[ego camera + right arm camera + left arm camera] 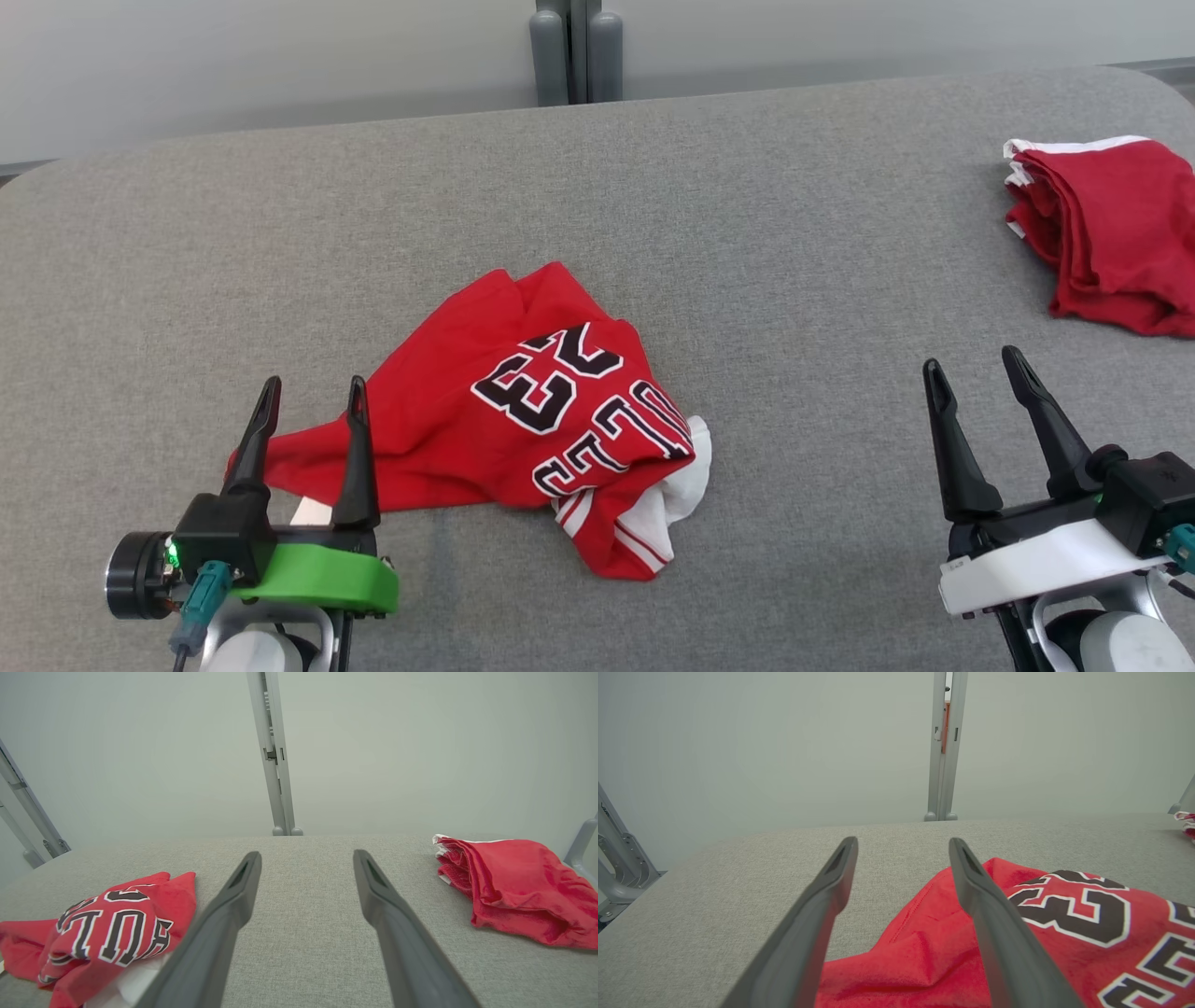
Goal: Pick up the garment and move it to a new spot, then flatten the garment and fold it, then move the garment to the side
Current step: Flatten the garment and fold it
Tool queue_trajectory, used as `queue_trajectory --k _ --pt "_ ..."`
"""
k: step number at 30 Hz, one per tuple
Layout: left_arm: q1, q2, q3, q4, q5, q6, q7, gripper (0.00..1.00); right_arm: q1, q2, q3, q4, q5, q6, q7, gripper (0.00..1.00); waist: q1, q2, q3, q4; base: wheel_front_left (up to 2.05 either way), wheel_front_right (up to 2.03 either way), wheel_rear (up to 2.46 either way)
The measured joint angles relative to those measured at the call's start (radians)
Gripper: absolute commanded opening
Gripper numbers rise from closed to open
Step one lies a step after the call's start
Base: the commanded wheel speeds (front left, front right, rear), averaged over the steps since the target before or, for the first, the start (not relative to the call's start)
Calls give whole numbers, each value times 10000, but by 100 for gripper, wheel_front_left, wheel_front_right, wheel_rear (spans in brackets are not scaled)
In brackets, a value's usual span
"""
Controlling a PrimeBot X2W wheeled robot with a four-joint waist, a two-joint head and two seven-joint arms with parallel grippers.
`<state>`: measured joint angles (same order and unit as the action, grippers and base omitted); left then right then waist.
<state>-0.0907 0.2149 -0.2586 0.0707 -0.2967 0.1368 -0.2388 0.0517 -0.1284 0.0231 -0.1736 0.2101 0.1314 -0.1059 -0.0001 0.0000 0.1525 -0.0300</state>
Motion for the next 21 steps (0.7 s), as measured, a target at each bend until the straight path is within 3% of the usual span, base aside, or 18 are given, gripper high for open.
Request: queue_trajectory --k 7,16,21 --pt "45 69 12 -90 -48 40 -2 100 40 -65 291 19 4 0 98 100 0 0 -82 64 0 0 0" --pt "-277 -65 -136 -320 -8 84 -79 100 -308 -309 3820 1413 874 0 391 100 1 0 143 509 0 0 0" --pt "-555 -182 -236 -290 2 8 -107 100 -926 -253 4769 2472 1496 0 309 100 0 0 404 868 0 0 0"
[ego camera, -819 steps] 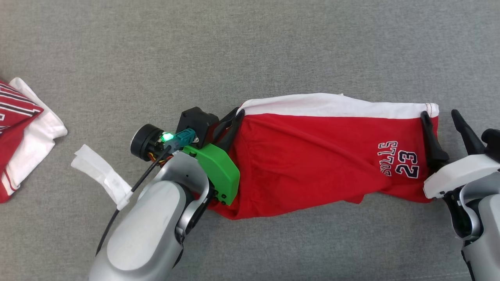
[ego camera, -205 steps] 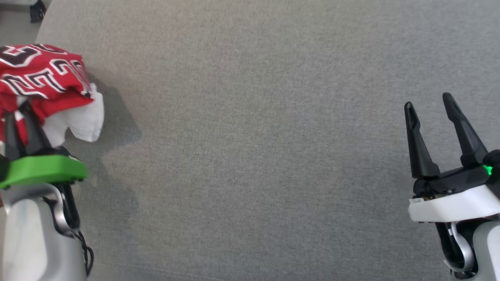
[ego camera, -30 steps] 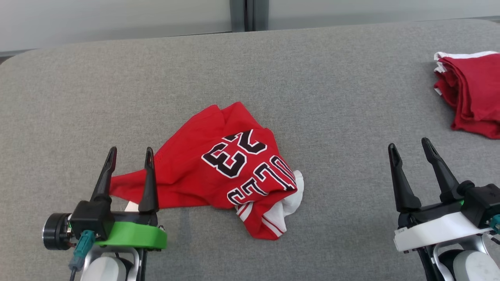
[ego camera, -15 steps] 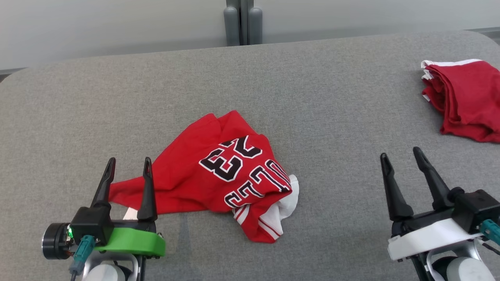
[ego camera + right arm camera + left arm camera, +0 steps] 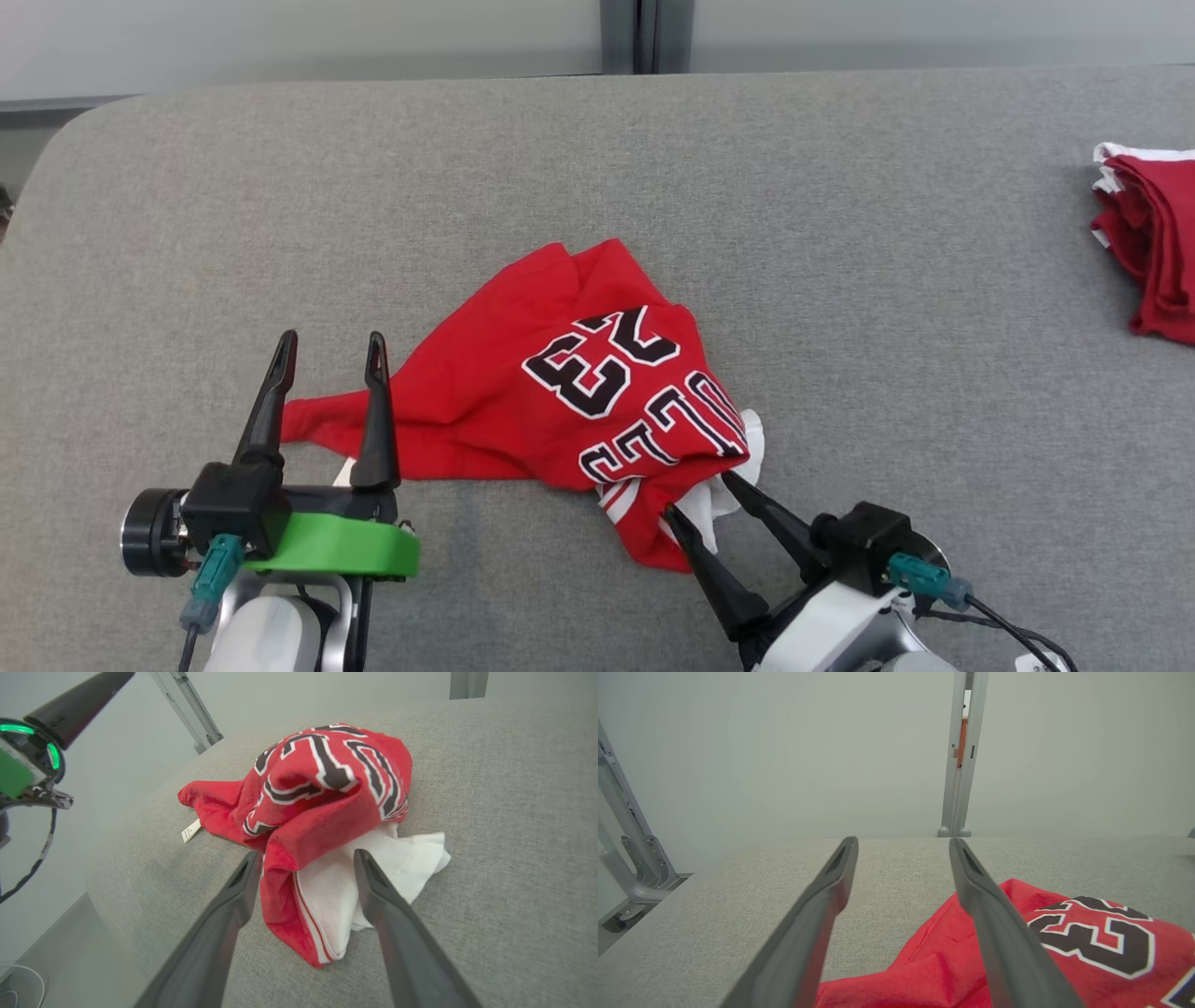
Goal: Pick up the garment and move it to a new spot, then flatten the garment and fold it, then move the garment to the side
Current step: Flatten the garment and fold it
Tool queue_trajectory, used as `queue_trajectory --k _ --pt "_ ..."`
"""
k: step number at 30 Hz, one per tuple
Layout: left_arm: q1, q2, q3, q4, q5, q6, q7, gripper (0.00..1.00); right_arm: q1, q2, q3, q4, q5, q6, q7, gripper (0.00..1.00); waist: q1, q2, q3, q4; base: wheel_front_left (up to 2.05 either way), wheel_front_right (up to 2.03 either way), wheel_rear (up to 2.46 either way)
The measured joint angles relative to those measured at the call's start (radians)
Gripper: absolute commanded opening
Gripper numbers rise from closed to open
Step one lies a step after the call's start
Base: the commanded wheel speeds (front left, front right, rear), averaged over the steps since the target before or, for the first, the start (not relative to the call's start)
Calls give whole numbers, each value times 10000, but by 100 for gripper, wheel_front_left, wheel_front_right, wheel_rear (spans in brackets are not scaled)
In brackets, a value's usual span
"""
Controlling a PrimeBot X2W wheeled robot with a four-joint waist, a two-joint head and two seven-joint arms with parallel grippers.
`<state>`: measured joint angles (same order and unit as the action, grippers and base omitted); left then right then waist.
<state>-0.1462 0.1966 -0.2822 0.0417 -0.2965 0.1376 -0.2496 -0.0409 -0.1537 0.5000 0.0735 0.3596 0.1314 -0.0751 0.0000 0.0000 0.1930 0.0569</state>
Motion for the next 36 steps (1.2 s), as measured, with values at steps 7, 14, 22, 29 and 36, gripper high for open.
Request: queue_trajectory --k 7,14,22,29,36 --pt "-86 -169 -25 138 21 -54 -81 100 -869 2 199 857 449 0 -552 0 0 0 335 415 0 0 0" --pt "-223 -263 33 163 88 -56 -115 100 -1284 -529 -224 -197 447 0 -809 0 0 0 550 515 0 0 0" --pt "-549 -520 -8 128 228 -155 -127 100 -2249 -894 -1210 -863 435 0 -426 0 1 0 993 538 0 0 0" --pt "-903 -773 -29 88 439 -332 -128 100 -3190 -1285 -2132 -529 474 0 -272 0 1 0 1586 738 0 0 0" --pt "-1211 -991 65 100 610 -500 -128 100 -4267 -1741 -2483 560 878 0 -245 0 1 0 2250 950 0 0 0"
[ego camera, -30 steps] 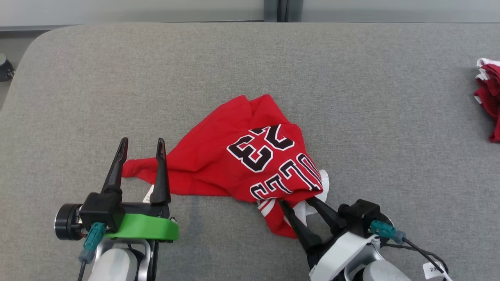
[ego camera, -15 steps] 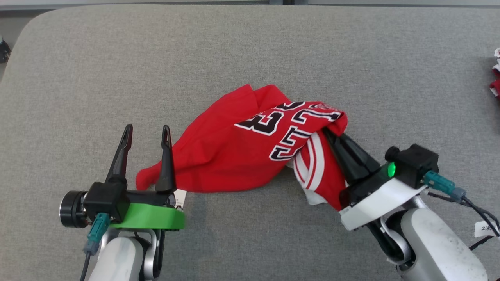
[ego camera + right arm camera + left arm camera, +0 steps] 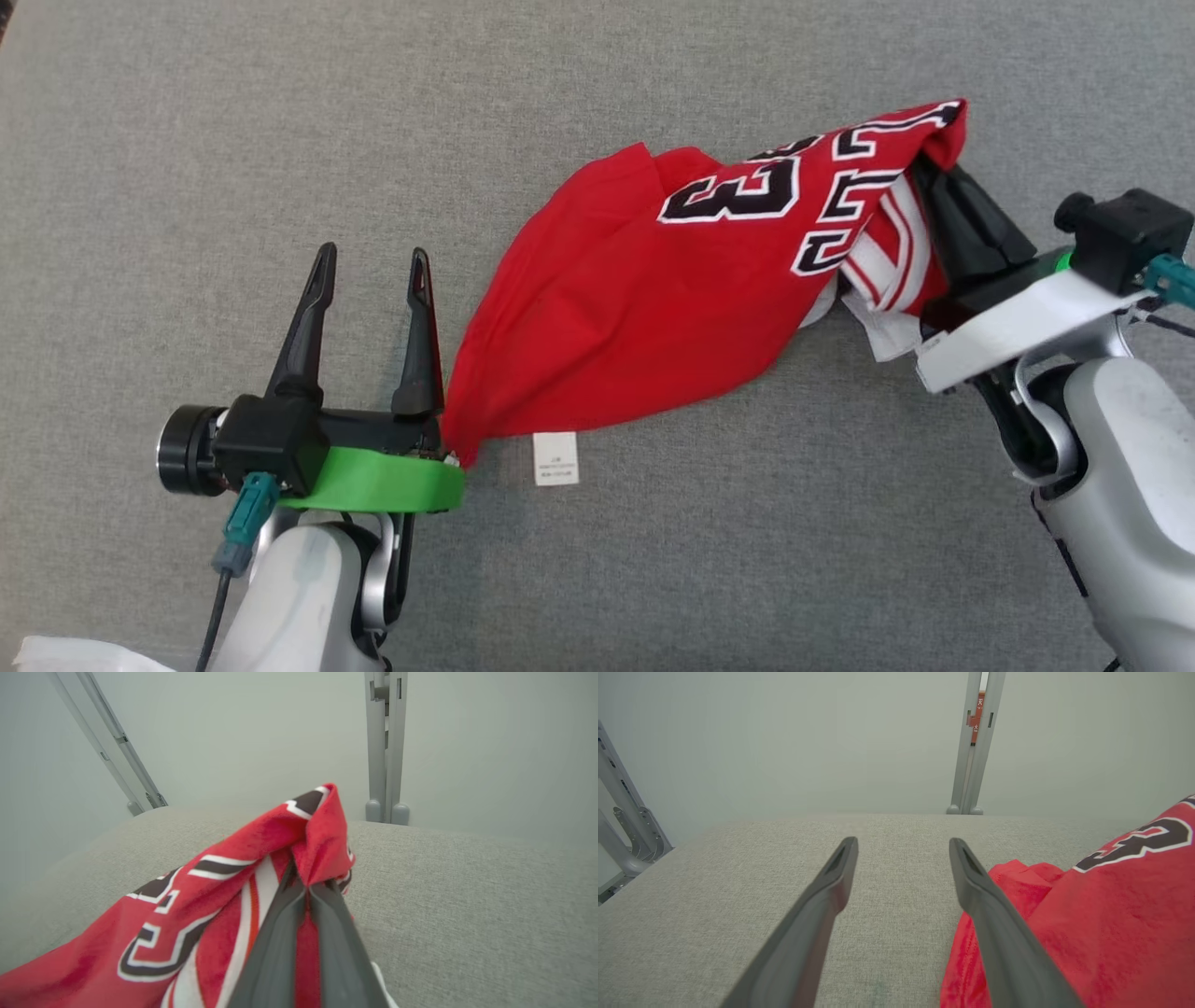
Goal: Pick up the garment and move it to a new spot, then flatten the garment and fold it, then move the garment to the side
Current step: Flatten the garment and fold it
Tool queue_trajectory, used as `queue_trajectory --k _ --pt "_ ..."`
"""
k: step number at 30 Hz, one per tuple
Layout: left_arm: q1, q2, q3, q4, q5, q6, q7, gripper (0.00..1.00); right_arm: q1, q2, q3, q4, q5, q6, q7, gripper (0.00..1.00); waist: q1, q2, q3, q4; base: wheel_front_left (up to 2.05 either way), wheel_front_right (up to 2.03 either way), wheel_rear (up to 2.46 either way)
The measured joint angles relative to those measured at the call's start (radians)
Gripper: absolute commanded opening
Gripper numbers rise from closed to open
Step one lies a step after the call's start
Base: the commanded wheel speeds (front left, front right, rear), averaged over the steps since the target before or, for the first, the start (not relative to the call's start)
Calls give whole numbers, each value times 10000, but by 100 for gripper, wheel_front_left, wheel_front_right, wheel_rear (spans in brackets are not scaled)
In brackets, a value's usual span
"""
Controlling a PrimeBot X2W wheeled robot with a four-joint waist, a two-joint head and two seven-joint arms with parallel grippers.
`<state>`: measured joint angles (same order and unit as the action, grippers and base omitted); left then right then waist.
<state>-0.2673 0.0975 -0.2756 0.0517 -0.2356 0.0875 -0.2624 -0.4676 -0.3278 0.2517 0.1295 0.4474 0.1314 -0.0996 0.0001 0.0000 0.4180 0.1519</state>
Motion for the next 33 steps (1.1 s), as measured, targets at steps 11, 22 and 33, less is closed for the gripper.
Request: queue_trajectory --k 11,22,33 --pt "-198 -194 184 290 228 -230 0 100 -863 -360 188 1962 777 0 -1035 100 0 0 143 -181 0 0 0" --pt "28 -69 675 514 399 -314 0 100 737 -288 -1216 236 -625 -2 -1620 100 0 0 -373 -726 0 0 0" --pt "774 234 915 815 378 -362 0 100 3473 779 -1971 -1620 -1680 0 -1620 100 -1 0 -1335 -1291 0 0 0"
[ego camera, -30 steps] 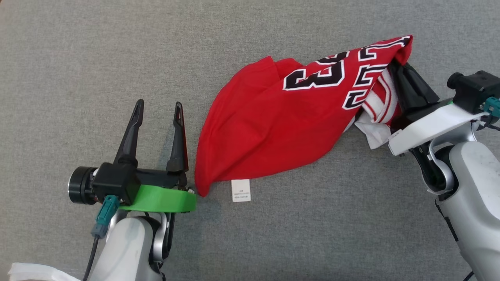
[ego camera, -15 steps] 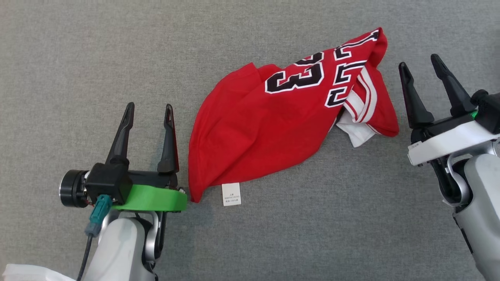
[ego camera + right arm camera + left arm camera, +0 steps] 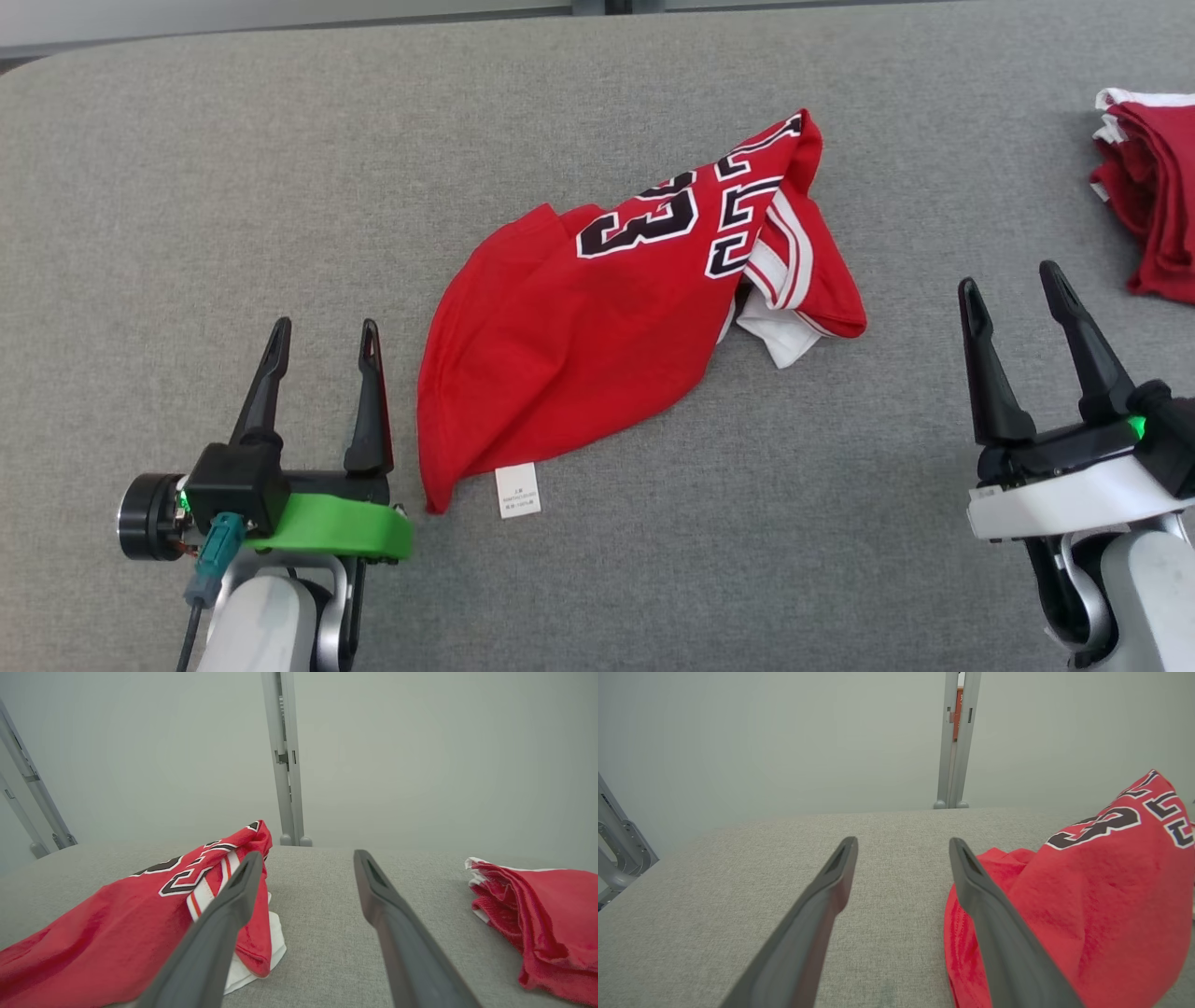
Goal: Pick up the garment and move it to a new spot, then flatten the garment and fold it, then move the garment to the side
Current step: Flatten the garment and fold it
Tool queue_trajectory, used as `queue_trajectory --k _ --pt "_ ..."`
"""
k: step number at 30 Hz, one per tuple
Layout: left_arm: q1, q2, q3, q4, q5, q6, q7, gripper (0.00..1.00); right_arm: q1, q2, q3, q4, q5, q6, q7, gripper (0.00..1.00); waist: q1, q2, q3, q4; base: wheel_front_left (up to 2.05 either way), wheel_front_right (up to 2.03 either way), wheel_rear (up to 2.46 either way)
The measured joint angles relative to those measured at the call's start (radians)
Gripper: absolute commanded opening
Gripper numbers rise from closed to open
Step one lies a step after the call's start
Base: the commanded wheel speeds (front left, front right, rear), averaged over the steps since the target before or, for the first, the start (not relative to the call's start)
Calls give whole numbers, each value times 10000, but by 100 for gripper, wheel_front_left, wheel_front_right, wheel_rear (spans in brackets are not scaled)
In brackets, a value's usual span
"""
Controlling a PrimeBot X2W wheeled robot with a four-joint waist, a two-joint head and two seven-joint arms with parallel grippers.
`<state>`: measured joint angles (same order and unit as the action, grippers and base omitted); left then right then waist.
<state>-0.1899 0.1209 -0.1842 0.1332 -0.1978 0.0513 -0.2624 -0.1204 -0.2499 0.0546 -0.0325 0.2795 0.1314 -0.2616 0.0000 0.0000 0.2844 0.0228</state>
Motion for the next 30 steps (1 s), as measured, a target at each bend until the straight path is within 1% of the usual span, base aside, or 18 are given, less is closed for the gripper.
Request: queue_trajectory --k 4,8,14,24,30 --pt "276 61 2 65 -44 2 0 100 640 316 -125 -299 -125 0 0 100 0 0 -321 -175 0 0 0" --pt "451 96 19 71 -188 6 4 100 1039 468 -196 -539 -228 0 0 100 0 0 -553 -308 0 0 0" --pt "560 138 4 40 -228 25 17 100 1175 499 -276 -694 -288 0 52 100 0 0 -685 -412 0 0 0" --pt "563 174 -100 -54 -270 94 46 100 1209 508 -268 -761 -311 0 173 100 0 0 -681 -376 0 0 0" --pt "411 171 -171 -169 -270 105 46 100 1168 330 -35 -583 -278 0 384 100 0 0 -479 -306 0 0 0"
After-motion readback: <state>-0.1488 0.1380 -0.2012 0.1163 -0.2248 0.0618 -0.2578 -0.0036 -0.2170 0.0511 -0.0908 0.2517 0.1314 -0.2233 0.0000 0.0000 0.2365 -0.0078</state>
